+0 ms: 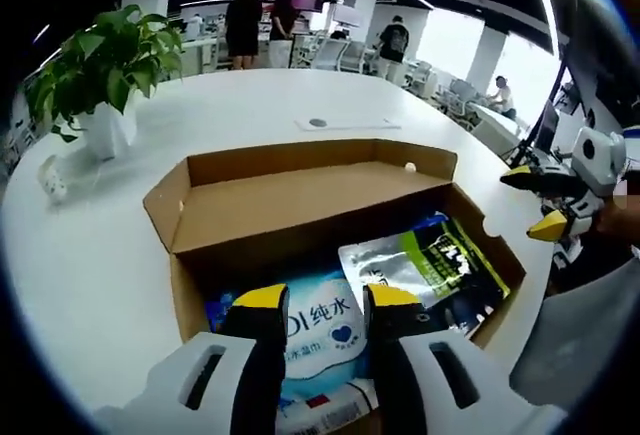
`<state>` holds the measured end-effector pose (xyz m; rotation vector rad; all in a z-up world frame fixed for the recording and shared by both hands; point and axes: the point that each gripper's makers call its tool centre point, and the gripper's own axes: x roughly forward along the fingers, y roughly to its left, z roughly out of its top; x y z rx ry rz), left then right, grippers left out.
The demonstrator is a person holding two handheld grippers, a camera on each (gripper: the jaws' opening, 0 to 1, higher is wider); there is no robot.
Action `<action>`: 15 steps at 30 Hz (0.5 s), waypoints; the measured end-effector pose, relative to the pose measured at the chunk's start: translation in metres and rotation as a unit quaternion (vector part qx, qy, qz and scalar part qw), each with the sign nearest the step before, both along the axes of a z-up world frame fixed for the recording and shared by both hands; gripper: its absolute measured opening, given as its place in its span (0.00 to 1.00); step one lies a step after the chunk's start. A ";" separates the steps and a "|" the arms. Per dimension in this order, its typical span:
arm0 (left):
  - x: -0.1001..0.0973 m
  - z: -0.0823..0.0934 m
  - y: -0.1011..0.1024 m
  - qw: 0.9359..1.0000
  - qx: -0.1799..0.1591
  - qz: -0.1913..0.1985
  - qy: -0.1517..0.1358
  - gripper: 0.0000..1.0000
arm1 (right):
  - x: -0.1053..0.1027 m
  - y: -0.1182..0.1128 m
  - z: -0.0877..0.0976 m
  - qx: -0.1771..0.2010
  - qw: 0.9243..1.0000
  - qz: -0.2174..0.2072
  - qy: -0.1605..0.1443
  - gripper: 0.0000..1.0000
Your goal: Operate the shoe box by opening the lid, removing the specified soft item, and placing it in the target area until the item is outside and the box remains undamaged.
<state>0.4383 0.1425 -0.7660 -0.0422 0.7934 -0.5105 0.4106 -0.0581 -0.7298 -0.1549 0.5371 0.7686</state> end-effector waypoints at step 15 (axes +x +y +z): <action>-0.008 -0.013 -0.024 0.997 -0.063 0.006 0.042 0.43 | -0.016 0.005 0.004 0.024 0.999 0.020 -0.006 0.65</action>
